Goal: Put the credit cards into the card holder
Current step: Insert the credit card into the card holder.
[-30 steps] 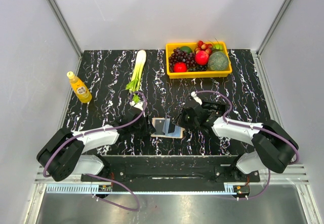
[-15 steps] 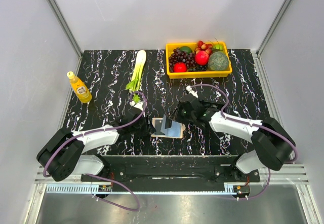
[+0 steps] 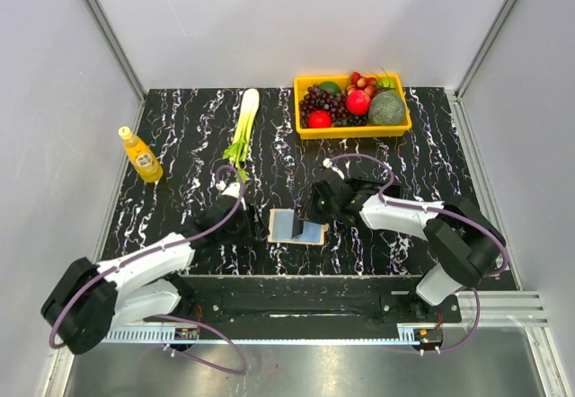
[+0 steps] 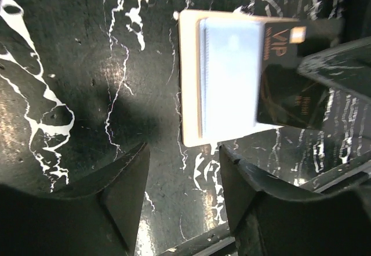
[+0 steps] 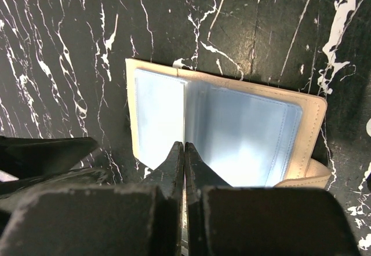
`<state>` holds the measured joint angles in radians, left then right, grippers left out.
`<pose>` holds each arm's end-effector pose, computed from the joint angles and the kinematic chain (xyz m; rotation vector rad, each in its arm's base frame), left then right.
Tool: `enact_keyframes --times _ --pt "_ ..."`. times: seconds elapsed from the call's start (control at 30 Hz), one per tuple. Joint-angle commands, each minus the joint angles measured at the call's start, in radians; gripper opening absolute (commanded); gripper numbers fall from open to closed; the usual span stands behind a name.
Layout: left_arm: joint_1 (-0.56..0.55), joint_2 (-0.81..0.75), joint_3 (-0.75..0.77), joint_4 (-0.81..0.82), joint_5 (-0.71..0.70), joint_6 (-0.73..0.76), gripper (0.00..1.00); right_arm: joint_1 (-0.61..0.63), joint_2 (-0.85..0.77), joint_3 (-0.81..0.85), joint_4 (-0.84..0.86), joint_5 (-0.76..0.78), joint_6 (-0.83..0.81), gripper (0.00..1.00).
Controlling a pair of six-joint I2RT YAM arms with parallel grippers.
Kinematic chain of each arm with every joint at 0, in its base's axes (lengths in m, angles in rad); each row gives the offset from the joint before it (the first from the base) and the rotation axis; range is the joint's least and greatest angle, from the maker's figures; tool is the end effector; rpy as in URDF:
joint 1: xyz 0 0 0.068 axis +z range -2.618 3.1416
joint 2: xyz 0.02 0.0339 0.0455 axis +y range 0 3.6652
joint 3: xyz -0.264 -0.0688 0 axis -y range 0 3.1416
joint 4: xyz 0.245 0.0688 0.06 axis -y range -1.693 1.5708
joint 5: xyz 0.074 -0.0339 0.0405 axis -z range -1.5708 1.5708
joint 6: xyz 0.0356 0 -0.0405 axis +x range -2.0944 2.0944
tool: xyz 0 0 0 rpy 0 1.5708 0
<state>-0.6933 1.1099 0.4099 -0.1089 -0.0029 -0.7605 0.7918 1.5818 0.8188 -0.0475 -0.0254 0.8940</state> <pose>0.1572 -0.1305 0.1587 -0.0851 2.4892 -0.6602 0.2220 0.2262 0.1721 0.1170 2.5412 0.7804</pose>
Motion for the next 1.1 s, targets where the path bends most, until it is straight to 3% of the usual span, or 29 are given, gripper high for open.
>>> enact_keyframes --times 0.0,0.23,0.63,0.87,1.07 --pt "0.000 -0.111 -0.016 0.009 -0.043 -0.003 0.57 0.000 0.007 0.016 0.035 -0.024 -0.006 0.00" --pt "0.001 0.054 0.030 0.156 0.109 0.058 0.59 -0.006 -0.072 -0.006 0.032 -0.033 -0.013 0.00" --pt "0.002 0.206 0.084 0.178 0.095 0.095 0.60 -0.117 -0.089 -0.153 0.244 -0.232 0.017 0.00" --pt "0.000 0.258 0.082 0.170 0.098 0.087 0.50 -0.118 -0.028 -0.185 0.365 -0.257 0.055 0.00" --pt "0.000 0.266 0.078 0.147 0.086 0.076 0.44 -0.120 0.003 -0.185 0.370 -0.245 0.059 0.00"
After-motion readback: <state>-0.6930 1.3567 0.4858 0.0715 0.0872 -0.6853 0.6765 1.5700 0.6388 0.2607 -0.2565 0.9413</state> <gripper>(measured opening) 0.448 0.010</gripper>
